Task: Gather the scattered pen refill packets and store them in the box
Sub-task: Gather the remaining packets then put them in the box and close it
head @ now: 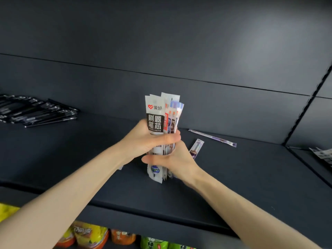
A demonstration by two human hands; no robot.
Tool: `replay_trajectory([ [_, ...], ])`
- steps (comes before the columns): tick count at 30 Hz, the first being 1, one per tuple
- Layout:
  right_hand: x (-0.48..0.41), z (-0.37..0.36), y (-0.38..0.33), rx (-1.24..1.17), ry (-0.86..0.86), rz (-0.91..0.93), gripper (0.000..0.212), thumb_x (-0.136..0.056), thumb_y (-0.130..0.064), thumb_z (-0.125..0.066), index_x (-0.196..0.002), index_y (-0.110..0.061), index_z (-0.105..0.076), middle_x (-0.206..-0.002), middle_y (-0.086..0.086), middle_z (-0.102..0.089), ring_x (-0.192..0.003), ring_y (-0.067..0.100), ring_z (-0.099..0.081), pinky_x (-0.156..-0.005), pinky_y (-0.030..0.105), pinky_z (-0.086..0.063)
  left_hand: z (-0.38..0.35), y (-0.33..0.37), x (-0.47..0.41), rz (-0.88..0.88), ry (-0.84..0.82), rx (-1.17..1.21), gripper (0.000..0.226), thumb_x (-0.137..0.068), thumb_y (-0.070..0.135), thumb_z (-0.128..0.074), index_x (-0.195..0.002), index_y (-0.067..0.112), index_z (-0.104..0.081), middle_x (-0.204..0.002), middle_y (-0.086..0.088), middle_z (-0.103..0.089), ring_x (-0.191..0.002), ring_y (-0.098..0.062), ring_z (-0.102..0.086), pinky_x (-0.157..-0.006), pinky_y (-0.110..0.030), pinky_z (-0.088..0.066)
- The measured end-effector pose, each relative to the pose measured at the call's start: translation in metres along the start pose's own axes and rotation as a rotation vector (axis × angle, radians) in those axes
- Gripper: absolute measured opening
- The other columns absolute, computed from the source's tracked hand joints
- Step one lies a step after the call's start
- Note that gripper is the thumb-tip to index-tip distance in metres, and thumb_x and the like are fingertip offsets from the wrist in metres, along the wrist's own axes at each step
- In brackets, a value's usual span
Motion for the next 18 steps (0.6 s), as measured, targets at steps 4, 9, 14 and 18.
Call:
replay_trajectory([
  [4,-0.012,0.011,0.011,0.0,0.105,-0.075,0.02,-0.072,0.004,-0.073,-0.077,-0.014,-0.067,-0.07,-0.002,-0.069,-0.069,0.013,-0.067,-0.069,0.028,-0.055,0.017,-0.01,-0.007,0.057,-0.158,-0.035,0.038,-0.076,0.04,-0.063,-0.11,0.024,-0.064,-0.109,0.011,-0.072,-0.106,-0.002,-0.064,-0.09,-0.02,-0.048],
  [9,-0.029,0.018,0.019,-0.12,0.187,-0.168,0.011,-0.079,0.005,-0.066,-0.083,-0.004,-0.067,-0.074,0.009,-0.072,-0.066,0.017,-0.071,-0.07,0.03,-0.059,0.099,-0.082,-0.015,0.292,0.065,-0.559,0.062,-0.071,0.061,-0.066,-0.118,0.021,-0.059,-0.115,0.011,-0.06,-0.107,-0.007,-0.056,-0.087,-0.024,-0.044],
  [14,-0.056,0.012,0.025,-0.035,0.286,-0.211,0.009,-0.083,0.002,-0.063,-0.083,-0.007,-0.061,-0.058,0.005,-0.056,-0.054,0.016,-0.055,-0.059,0.026,-0.054,0.103,-0.116,-0.026,0.278,-0.111,-0.824,0.077,-0.067,0.052,-0.076,-0.128,0.016,-0.046,-0.113,0.004,-0.053,-0.1,-0.013,-0.054,-0.081,-0.027,-0.045],
  [18,-0.071,0.001,0.03,0.017,0.326,-0.237,0.014,-0.082,-0.007,-0.07,-0.075,-0.005,-0.057,-0.055,0.006,-0.048,-0.049,0.015,-0.047,-0.055,0.027,-0.05,0.116,-0.125,-0.043,0.311,-0.193,-0.717,0.068,-0.063,0.041,-0.084,-0.117,0.01,-0.058,-0.087,0.006,-0.064,-0.08,-0.009,-0.062,-0.066,-0.022,-0.045],
])
Point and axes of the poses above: each hand's wrist, its own x-axis away from the middle knuckle, its own z-axis out of the back of the hand, y = z × x, the point moved 10 cm from there along -x, towards the middle knuckle
